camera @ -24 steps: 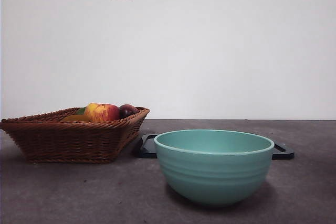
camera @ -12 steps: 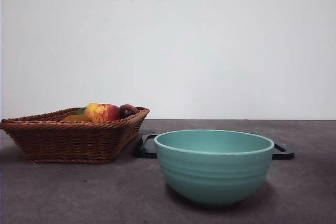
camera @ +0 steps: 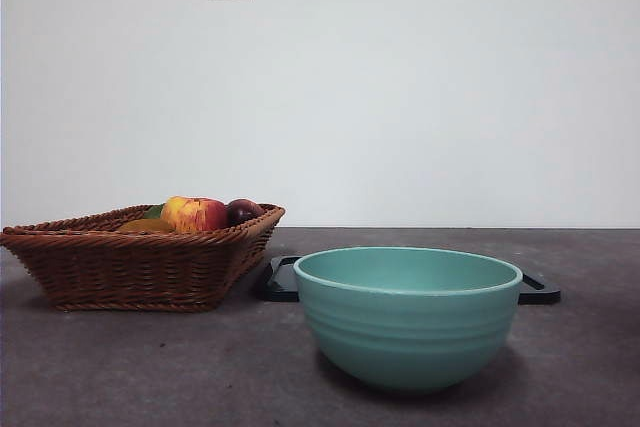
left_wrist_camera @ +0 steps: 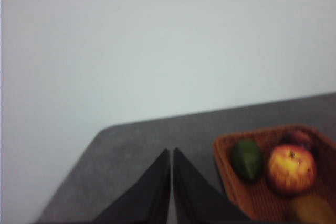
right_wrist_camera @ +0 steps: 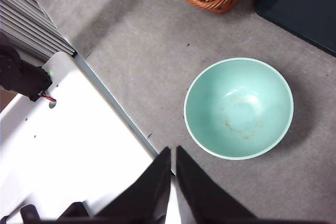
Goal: Pick up the wifruite, put it on the bowl, pick up the plate, put it on desk
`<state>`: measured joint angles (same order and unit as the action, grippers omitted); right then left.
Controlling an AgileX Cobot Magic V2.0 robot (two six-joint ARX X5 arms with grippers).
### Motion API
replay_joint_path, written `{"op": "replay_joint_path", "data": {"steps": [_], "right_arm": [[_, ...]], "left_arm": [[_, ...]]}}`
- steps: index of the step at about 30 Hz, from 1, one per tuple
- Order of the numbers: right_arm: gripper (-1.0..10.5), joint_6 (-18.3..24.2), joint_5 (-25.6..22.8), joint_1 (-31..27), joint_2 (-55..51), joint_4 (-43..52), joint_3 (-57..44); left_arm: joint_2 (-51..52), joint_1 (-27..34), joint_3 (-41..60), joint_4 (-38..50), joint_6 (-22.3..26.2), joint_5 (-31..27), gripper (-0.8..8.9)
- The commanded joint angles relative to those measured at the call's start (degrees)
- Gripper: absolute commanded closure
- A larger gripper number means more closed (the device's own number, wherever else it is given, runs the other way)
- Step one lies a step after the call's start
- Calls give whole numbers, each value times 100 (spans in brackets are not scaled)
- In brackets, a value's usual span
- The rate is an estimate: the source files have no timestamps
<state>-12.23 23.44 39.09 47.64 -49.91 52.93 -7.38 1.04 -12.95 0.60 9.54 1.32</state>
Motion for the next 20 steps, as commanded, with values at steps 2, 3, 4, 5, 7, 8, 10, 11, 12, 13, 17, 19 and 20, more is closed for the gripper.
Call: {"op": "replay_joint_path", "data": {"steps": [2, 3, 4, 5, 7, 8, 10, 11, 12, 13, 17, 19, 20], "right_arm": [[941, 70, 15, 52, 17, 57, 76], [941, 70, 15, 52, 17, 57, 76], [941, 70, 17, 52, 17, 57, 79], [941, 70, 15, 52, 17, 57, 76], [941, 70, 17, 52, 17, 57, 79], [941, 70, 15, 52, 17, 57, 76], [941, 70, 15, 52, 17, 57, 76], [941, 70, 17, 52, 17, 57, 76], [941, 70, 15, 52, 17, 59, 79], [941, 70, 15, 52, 17, 57, 76], [941, 70, 17, 52, 17, 59, 76], [941, 70, 17, 52, 17, 59, 76], [941, 70, 17, 52, 17, 59, 76]], "left_arm": [[308, 48, 396, 0, -17, -28, 806], [376, 57, 487, -17, -15, -28, 806], [428, 61, 557, -50, -15, -31, 806], [490, 68, 623, -120, -13, -31, 806], [577, 90, 737, -240, -13, -31, 806], [621, 103, 798, -284, -13, -31, 806], [706, 125, 942, -297, -17, -31, 806], [719, 127, 1005, -299, -15, -31, 806], [721, 127, 1069, -310, -17, -31, 806], [721, 127, 1106, -330, -17, -31, 806], [721, 127, 1231, -452, -15, -31, 806], [721, 127, 1231, -621, -13, -33, 806], [721, 127, 1231, -695, -13, -33, 806]]}}
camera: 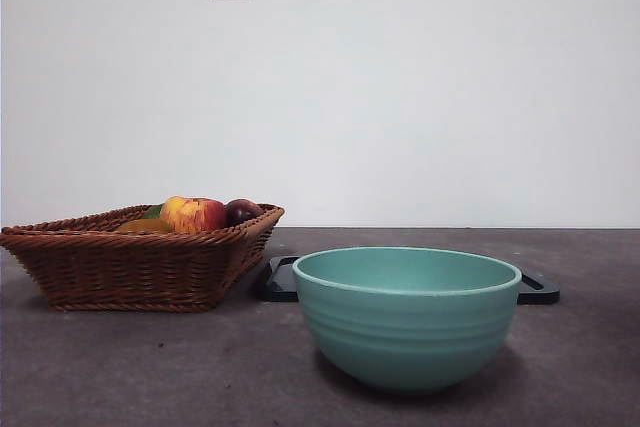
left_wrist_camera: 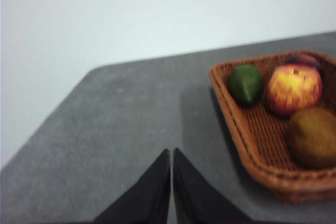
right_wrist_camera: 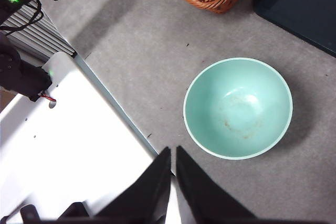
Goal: Pick up the wifruite, put it on the bowl, pick up the plate, put it on desk
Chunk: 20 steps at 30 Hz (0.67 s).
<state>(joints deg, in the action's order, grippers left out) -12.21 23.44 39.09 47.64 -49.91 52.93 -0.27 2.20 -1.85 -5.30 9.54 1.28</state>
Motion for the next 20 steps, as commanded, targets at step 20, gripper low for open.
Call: {"op": "replay_joint_path", "data": {"steps": [20], "right_arm": [[941, 68, 15, 52, 17, 59, 79]], "left_arm": [[9, 9, 118, -551, -63, -26, 806]]}}
